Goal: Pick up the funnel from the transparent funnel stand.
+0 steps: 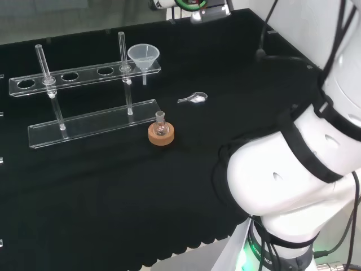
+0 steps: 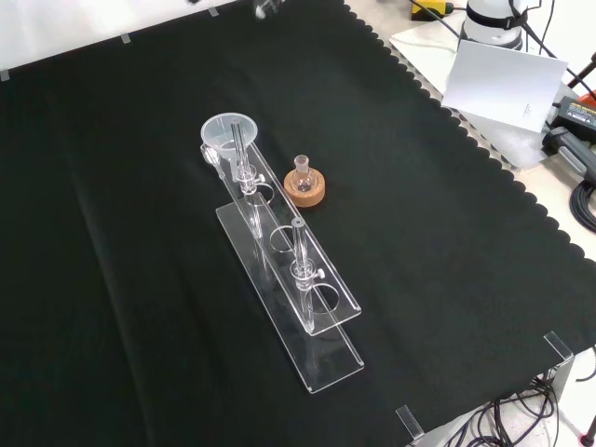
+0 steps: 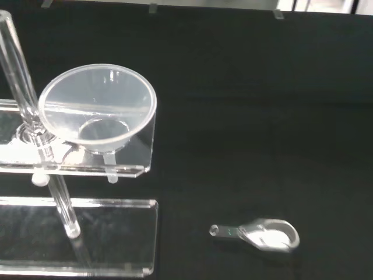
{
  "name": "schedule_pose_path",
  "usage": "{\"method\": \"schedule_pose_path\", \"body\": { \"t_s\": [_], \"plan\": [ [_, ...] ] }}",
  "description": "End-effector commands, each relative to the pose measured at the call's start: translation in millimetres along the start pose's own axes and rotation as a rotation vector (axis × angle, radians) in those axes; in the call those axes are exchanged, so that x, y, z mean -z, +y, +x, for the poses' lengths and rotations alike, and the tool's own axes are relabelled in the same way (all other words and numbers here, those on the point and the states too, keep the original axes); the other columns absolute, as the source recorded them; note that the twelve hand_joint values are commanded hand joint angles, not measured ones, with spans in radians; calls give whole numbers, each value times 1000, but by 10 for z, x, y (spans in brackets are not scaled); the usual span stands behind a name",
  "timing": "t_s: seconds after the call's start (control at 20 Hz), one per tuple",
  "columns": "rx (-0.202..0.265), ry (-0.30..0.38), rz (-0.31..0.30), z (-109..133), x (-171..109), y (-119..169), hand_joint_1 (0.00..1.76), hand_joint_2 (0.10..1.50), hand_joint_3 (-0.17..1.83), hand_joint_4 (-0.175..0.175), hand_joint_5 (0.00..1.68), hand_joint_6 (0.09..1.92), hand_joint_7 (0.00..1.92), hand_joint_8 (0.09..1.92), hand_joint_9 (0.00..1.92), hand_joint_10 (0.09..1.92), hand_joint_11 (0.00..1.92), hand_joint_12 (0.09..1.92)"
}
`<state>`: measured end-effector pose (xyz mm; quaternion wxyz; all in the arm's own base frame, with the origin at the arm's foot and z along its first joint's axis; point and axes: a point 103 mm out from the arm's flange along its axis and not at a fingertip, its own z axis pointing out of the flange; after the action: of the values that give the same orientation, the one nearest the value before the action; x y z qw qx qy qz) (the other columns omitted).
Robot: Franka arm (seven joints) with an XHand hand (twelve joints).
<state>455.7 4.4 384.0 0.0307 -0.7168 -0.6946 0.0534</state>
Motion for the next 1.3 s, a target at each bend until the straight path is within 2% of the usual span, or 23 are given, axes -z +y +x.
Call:
{"method": "schedule_pose_path", "body": {
  "t_s": [0.05,0.2,0.55,0.75,0.8,0.85,1.05,1.15,1.3],
  "plan": [
    [91,-37,-18,232,-209,466,260,1064,272,-36,337,87,100,613,281,706,158,1417],
    [117,-53,4,327,-258,532,268,1058,270,-36,340,87,96,619,284,706,161,1417],
    [155,-66,124,367,-438,655,311,989,240,-25,301,87,16,648,232,727,127,1455],
    [153,-70,189,289,-576,677,353,933,217,-17,233,87,0,551,174,755,114,1491],
    [169,-114,192,486,-555,654,358,920,211,-15,217,87,0,525,156,765,107,1500],
    [172,-132,193,539,-560,648,363,910,207,-14,207,87,0,507,143,770,102,1505],
    [161,-94,198,443,-710,644,377,884,195,-14,185,87,0,470,121,789,91,1517],
    [148,-107,226,343,-816,661,391,853,180,-10,178,87,0,493,137,805,91,1523],
    [155,-131,266,369,-863,694,410,820,163,-9,146,87,0,489,122,829,97,1533]
  ]
}}
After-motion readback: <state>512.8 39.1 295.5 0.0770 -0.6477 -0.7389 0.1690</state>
